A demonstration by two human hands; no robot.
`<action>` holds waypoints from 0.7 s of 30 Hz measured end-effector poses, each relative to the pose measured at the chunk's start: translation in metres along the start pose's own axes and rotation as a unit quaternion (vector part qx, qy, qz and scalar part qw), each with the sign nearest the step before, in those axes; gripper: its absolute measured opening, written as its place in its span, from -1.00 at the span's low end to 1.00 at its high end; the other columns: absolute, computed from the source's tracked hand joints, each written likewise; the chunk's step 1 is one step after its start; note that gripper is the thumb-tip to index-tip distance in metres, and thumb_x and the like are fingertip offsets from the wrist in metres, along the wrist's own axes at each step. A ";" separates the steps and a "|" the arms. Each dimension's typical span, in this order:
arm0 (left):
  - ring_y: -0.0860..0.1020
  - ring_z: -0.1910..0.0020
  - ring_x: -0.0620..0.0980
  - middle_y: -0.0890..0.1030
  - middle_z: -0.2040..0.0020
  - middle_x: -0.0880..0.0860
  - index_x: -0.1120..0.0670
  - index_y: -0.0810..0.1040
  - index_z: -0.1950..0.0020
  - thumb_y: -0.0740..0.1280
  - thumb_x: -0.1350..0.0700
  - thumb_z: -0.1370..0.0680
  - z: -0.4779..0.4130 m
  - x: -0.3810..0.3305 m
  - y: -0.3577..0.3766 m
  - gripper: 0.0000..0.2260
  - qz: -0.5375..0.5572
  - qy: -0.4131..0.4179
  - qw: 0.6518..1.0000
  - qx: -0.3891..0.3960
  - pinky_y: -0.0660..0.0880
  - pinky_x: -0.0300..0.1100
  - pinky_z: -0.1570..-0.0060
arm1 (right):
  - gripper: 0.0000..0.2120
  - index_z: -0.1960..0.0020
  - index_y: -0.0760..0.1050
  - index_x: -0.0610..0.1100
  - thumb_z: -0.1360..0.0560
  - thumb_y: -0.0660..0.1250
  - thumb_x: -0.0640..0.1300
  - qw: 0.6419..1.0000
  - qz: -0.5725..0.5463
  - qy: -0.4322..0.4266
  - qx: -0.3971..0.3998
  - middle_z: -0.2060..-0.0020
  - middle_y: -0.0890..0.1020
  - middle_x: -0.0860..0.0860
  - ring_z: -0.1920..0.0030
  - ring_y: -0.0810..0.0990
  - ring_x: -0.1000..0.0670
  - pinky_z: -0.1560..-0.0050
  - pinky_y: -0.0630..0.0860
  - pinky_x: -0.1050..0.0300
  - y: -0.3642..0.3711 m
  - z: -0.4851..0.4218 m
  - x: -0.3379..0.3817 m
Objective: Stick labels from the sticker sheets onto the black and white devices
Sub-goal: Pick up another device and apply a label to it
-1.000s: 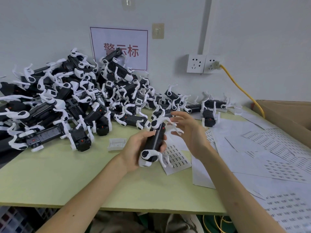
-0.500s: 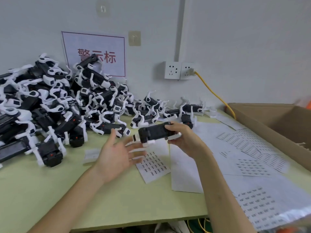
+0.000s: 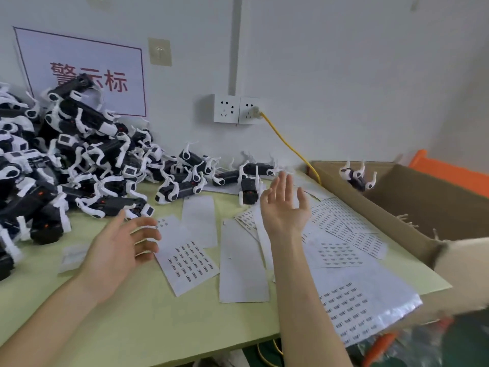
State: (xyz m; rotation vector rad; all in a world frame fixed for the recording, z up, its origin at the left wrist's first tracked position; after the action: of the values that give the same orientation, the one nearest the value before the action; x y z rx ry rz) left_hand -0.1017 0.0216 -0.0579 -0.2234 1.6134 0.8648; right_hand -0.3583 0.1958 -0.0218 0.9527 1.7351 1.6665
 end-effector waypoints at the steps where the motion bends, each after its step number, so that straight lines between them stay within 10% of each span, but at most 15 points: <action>1: 0.58 0.34 0.05 0.63 0.21 0.13 0.15 0.59 -0.03 0.09 -0.22 -0.64 0.000 0.000 -0.001 -0.52 -0.007 0.000 1.000 0.000 0.34 0.02 0.18 | -0.68 -0.28 0.60 -0.15 -0.59 0.28 -0.07 0.998 0.056 -0.002 -0.013 -0.17 0.71 -0.07 0.02 0.74 -0.05 0.08 0.56 0.14 0.001 0.000 -0.001; 13: 0.56 0.39 -0.03 0.63 0.24 0.12 0.17 0.60 0.03 0.12 0.05 -0.73 -0.003 0.006 0.000 -0.67 -0.210 0.044 0.976 -0.042 0.41 -0.05 0.22 | -0.84 0.00 0.62 -0.17 -0.60 0.26 -0.18 0.925 0.375 -0.031 -0.047 0.25 0.68 -0.04 0.36 0.57 0.02 0.26 0.47 0.23 0.037 0.003 0.020; 21: 0.58 0.30 -0.08 0.64 0.27 0.05 0.10 0.64 0.12 0.27 0.24 -0.66 0.019 -0.011 0.024 -0.78 -0.380 0.146 0.913 -0.028 0.46 -0.33 0.30 | -0.81 0.08 0.64 -0.09 -0.61 0.26 -0.15 0.689 0.711 0.061 0.126 0.26 0.71 0.02 0.32 0.63 0.06 0.28 0.50 0.26 0.035 0.014 -0.099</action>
State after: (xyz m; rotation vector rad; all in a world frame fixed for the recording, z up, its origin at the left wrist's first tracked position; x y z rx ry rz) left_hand -0.0985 0.0475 -0.0378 -0.9889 1.5778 0.2720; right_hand -0.2837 0.1246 0.0031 2.8405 1.1681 2.2835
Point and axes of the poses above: each hand's wrist, its own z-axis away from the middle knuckle, its own y-axis out of the palm, x = y × z, the point moved 8 cm from there along -z, towards the middle knuckle
